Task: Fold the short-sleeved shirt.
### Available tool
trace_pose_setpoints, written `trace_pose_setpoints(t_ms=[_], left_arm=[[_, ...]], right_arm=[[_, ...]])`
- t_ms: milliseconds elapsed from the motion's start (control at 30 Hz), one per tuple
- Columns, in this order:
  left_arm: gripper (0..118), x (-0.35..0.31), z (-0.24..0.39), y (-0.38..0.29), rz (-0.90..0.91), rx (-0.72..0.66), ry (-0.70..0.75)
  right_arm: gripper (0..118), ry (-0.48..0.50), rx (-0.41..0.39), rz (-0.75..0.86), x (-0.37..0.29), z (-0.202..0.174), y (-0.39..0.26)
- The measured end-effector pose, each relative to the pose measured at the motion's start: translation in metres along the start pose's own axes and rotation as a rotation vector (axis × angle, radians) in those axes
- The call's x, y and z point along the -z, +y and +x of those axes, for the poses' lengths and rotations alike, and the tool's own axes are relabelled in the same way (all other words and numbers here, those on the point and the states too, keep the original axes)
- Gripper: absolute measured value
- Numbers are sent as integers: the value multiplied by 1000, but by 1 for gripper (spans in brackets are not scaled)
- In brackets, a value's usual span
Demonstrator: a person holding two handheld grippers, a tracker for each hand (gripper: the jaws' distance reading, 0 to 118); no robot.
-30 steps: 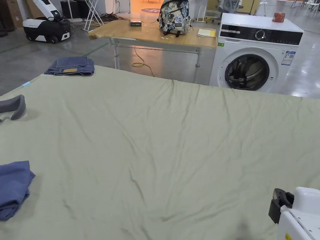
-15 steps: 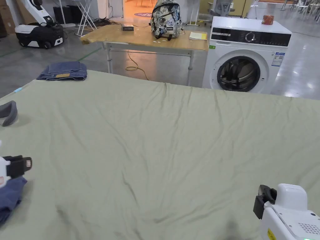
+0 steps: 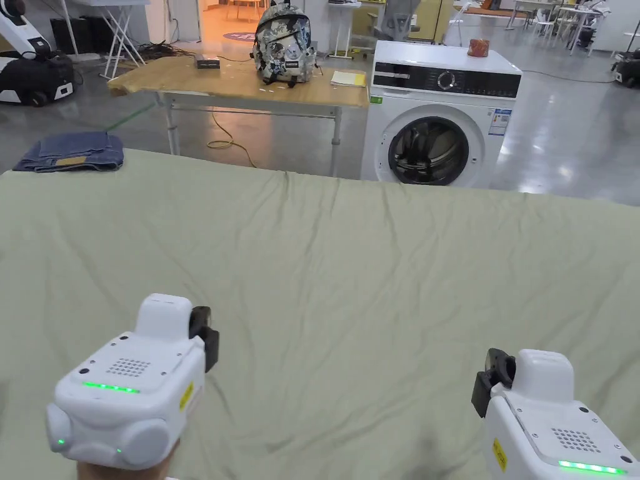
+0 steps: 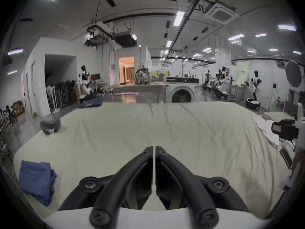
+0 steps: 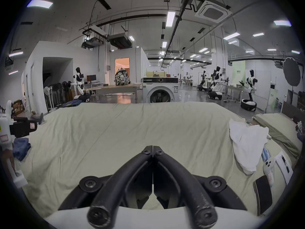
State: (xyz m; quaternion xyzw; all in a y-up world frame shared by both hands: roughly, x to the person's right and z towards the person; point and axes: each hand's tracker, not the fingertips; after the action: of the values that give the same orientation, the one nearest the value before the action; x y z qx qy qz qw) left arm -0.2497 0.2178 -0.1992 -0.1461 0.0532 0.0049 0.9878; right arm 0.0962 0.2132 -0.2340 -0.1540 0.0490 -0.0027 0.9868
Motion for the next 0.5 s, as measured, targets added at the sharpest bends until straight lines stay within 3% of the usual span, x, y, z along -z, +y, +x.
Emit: trace_pose_setpoints(t_ms=[133,500], left_arm=[[0,-9,35,4,58,8,15],[0,-18,45,17,142,49,49]], right_arm=[[0,-17,1,46,-2,0,6],[0,-35,1,146,-5,-5,17]])
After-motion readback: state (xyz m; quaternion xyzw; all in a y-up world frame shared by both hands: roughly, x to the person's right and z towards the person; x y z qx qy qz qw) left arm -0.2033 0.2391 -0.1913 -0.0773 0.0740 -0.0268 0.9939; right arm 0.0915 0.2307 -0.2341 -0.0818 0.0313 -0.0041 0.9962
